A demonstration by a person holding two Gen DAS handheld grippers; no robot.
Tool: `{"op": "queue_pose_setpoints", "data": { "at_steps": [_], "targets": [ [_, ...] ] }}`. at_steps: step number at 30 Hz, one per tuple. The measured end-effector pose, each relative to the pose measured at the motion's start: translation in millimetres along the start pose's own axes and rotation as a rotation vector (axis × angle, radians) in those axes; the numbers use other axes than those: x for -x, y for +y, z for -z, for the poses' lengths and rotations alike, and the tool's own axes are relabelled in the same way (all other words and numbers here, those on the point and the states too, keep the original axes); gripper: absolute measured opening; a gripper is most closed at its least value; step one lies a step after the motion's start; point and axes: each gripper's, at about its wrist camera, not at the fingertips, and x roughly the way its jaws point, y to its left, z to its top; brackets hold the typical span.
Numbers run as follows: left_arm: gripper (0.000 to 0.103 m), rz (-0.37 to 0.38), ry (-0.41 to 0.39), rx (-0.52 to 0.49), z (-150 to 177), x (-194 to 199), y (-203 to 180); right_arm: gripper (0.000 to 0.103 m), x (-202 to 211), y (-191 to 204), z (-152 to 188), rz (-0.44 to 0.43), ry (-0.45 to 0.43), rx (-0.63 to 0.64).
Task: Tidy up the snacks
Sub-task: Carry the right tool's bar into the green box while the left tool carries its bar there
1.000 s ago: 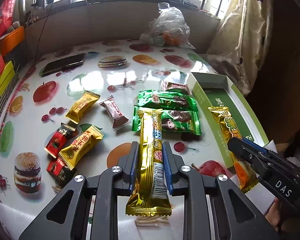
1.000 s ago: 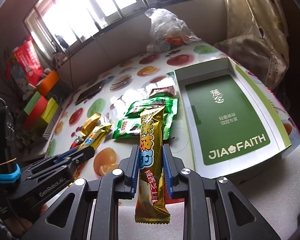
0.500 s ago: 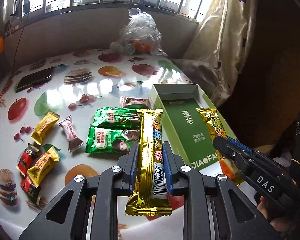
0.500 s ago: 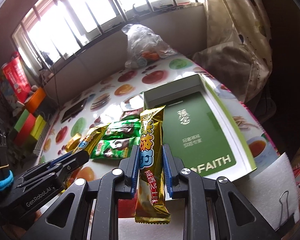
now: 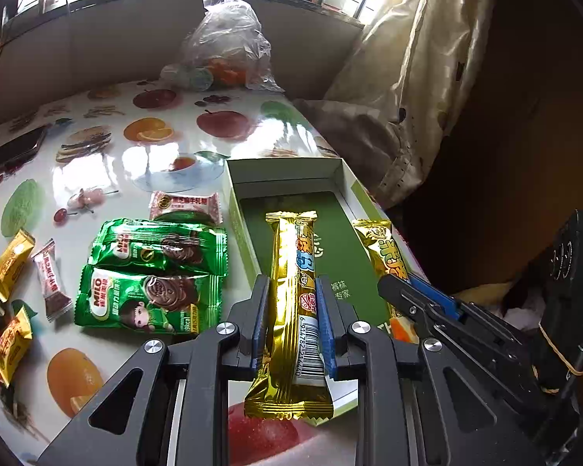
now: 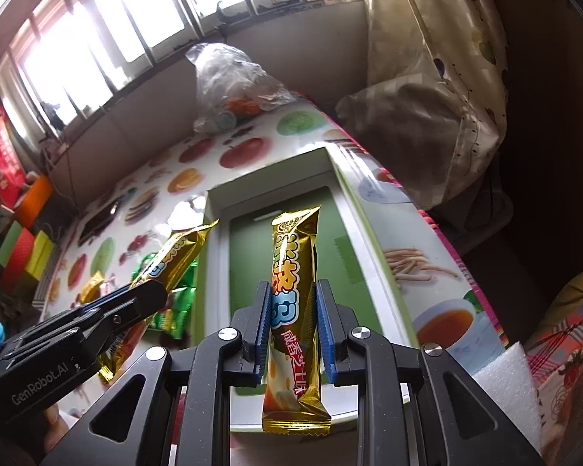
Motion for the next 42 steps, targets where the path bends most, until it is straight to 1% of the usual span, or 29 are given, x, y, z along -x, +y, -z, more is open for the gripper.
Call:
{"op": "queue_pose_setpoints", "data": {
  "at_steps": [3,7,10,13,21,34,39,40,42],
  "targets": [
    [0.024,-0.004,0.016,-0.016,-1,-11,-6,0.021,-9,-5,-2,0.007,0.016,0.004],
    [0.024,-0.012,0.052,-0.010,-1,-27,-8,0.022,-20,-10,-5,0.002,0.039,0.009],
    [0.024,-0.010,0.068,-0.008,-1,-35,-9,0.022,-26,-10,-6,0.002,0.053,0.035],
    [0.024,-0.023,0.085,-0.002,0,-44,-10,0.022,-34,-12,-6,0.003,0.077,0.042],
    [0.024,-0.043,0.107,0.013,4,-54,-10,0.022,-42,-16,-5,0.005,0.095,0.054],
    [0.024,-0.049,0.110,0.022,5,-54,-11,0.022,-45,-18,-4,0.000,0.106,0.061],
    [0.025,-0.046,0.107,0.029,5,-53,-10,0.027,-39,-20,-3,0.009,0.097,0.060],
    [0.025,-0.046,0.108,0.029,6,-53,-10,0.028,-39,-21,-4,0.009,0.097,0.056],
    [0.031,-0.039,0.105,0.031,7,-51,-10,0.028,-37,-24,-3,0.009,0.097,0.046]
  ]
}}
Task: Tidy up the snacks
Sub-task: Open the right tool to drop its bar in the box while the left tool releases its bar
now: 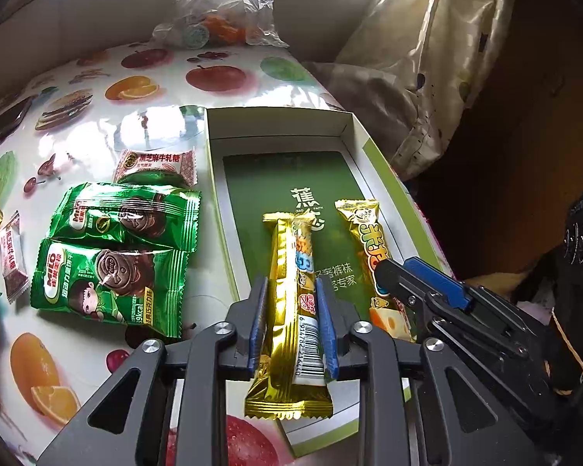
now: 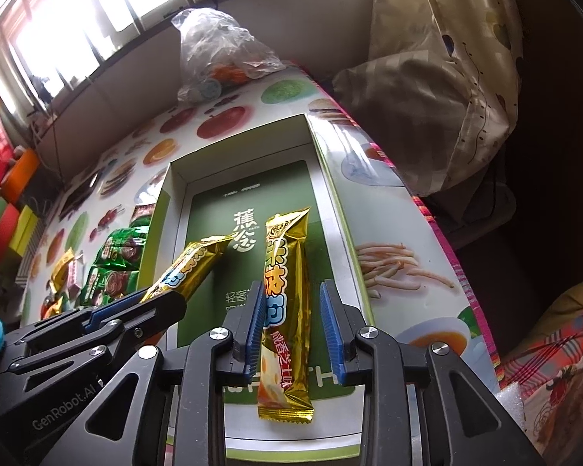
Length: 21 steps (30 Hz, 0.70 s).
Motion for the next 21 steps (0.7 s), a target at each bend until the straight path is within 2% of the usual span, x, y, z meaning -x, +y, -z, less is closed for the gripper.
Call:
{"op": "queue_pose_setpoints", "data": {
  "at_steps": [2,9,14,21],
  "targets": [
    [0.035,0.015,-0.006,0.004,1,3,0,0.029,2,-3,0,-0.003,-0.003,-0.010],
    [0.036,0.018,-0.015,-0.004,3,11,0,0.030,9,-2,2,0.003,-0.021,-0.034],
    [0.036,0.021,-0.056,-0.014,7,30,4,0.031,19,2,3,0.010,-0.042,-0.042],
    [0.036,-0.029,-0.113,-0.038,17,61,18,0.033,38,16,7,0.004,-0.093,-0.041]
  ]
}}
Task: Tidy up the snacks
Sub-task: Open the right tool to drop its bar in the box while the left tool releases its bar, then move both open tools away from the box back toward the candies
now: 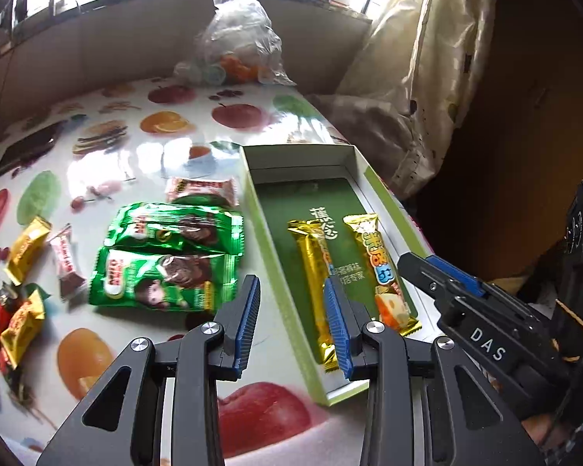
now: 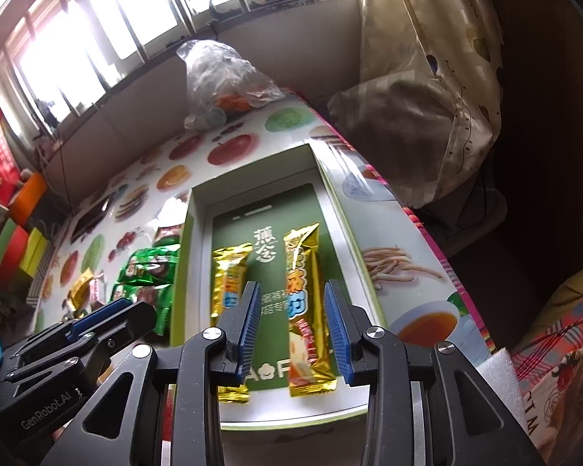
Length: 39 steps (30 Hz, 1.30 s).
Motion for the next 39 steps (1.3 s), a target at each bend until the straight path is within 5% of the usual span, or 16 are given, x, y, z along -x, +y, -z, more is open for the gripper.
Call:
{"op": "queue_pose_setpoints", "data": {
  "at_steps": [18,39],
  "targets": [
    [0.036,-0.128,-0.070,0.000,29,46,45,0.038,27,63,25,-0.046,-0.056,0.071],
    [0.036,-0.267,-0.135,0.040,46,79,104,0.041,3,144,41,-0.183,0.008,0.208]
  ]
}}
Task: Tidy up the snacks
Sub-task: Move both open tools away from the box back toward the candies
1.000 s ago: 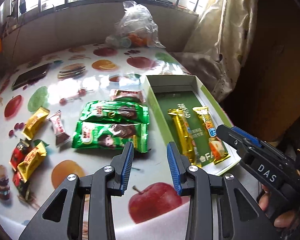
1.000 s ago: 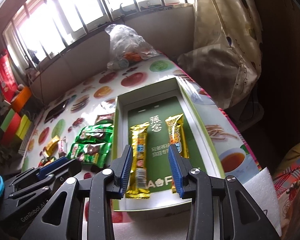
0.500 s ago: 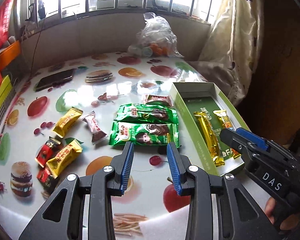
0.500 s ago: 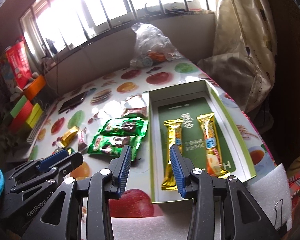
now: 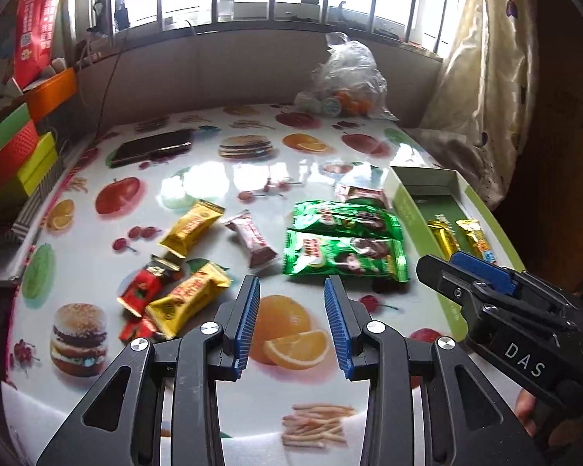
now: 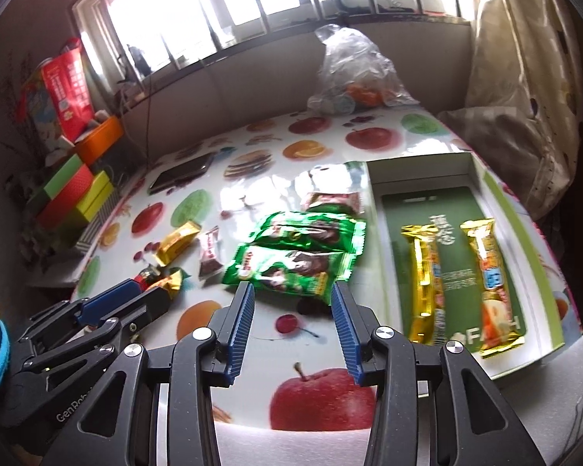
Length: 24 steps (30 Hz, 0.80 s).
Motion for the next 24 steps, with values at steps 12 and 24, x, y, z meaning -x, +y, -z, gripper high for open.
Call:
{"op": "queue_pose_setpoints", "data": {
  "at_steps": [12,24],
  "targets": [
    [0.036,-0.051,0.006,0.056,10,-3,51,0.043,-37,42,2,-0.071,0.069,0.057],
    [0.036,-0.146,0.016,0.166,20,-1,124,0.048,-80,86,14,-0.135,0.169,0.117]
  ]
}}
